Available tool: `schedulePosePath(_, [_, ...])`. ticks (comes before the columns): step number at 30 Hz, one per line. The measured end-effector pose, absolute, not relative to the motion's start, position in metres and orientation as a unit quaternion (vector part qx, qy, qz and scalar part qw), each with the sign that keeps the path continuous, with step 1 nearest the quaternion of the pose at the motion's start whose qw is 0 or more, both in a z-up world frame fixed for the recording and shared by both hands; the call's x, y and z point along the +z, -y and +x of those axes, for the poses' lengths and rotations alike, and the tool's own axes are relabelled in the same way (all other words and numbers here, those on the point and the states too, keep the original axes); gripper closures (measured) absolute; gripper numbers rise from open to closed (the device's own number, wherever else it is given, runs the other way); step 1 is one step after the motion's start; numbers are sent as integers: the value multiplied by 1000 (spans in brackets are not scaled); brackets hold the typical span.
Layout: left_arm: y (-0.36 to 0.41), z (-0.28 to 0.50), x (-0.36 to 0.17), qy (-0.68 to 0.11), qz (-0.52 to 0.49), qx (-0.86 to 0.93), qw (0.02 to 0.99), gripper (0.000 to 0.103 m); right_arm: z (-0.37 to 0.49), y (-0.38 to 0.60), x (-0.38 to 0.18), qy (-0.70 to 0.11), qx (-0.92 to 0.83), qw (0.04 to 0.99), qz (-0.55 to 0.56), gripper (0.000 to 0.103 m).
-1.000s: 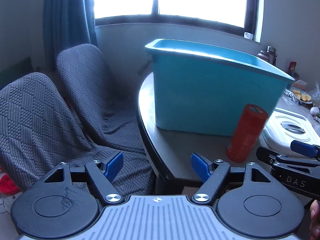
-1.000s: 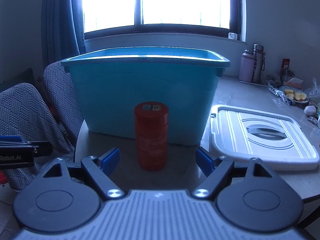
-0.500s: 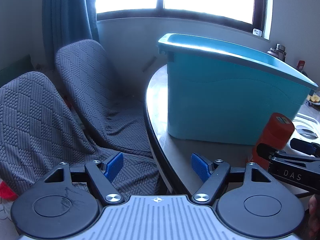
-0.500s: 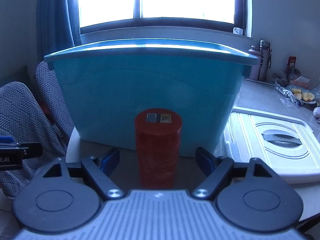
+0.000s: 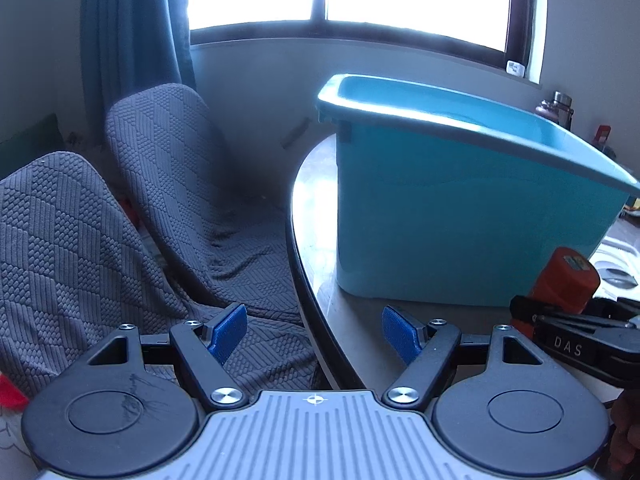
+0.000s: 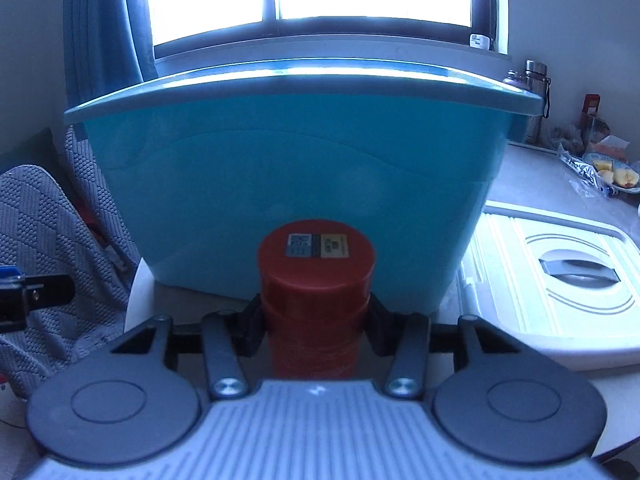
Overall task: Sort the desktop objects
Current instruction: 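Move the right tool to the second red canister and grasp it, then lift the red canister over the teal bin and open the right tool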
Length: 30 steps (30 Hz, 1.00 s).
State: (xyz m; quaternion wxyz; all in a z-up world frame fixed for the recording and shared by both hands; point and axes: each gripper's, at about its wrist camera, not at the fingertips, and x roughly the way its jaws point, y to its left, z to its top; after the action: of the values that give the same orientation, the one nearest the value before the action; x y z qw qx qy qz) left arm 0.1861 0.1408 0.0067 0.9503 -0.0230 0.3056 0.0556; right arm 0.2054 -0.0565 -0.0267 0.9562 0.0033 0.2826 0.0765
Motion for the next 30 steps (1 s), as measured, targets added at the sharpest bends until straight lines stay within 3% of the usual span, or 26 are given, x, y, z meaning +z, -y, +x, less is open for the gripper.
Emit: schedulePosePath(30, [-87,54,60,-283,-22,58,957,26,88,99,35,-263,102,959,-13,53])
